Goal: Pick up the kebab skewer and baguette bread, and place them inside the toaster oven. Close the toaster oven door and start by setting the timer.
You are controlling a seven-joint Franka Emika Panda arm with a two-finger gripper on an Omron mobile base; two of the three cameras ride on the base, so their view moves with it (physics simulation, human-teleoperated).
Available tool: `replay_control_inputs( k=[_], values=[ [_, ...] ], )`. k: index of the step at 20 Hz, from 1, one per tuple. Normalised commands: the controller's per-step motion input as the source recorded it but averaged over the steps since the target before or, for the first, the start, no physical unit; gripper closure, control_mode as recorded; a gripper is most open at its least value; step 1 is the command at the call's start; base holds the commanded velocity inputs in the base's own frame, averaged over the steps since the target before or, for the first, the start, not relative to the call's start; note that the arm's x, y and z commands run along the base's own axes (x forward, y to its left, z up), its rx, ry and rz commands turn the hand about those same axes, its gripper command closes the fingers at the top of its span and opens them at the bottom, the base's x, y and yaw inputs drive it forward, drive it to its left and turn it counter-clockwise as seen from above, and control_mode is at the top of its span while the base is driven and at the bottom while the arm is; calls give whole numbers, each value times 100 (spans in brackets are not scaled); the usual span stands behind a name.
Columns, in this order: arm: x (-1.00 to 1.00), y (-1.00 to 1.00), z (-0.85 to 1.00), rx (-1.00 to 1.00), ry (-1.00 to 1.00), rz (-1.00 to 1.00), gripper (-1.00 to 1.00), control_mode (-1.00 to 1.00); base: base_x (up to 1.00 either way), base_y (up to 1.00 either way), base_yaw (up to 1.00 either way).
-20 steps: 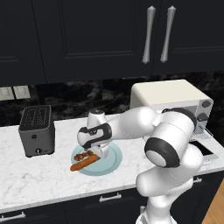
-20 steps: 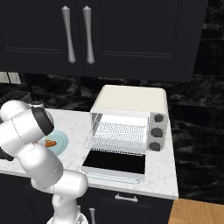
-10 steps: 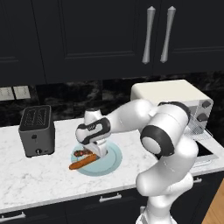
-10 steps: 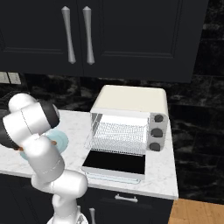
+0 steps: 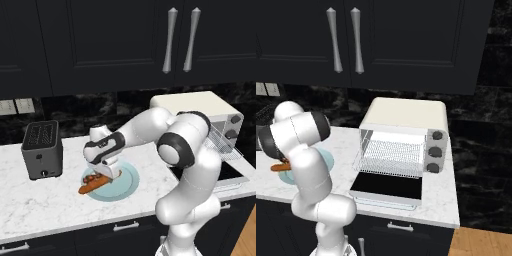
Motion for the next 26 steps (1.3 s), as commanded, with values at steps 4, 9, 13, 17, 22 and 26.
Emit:
replay_control_inputs(
  k=[4,9,13,17,22,26],
  values=[
    [-84,-5,-72,14,-34,0,-100,-100,0,0,0],
    [-31,-6,-35,12,-4,0,100,-100,0,0,0],
    [-1,0,-15,2,0,0,100,-100,0,0,0],
    [0,0,0,0,0,0,100,-100,0,0,0],
    [-19,-29,57,1,0,-4,100,-100,0,0,0],
    [-25,-62,69,4,3,-14,100,-100,0,0,0]
  ],
)
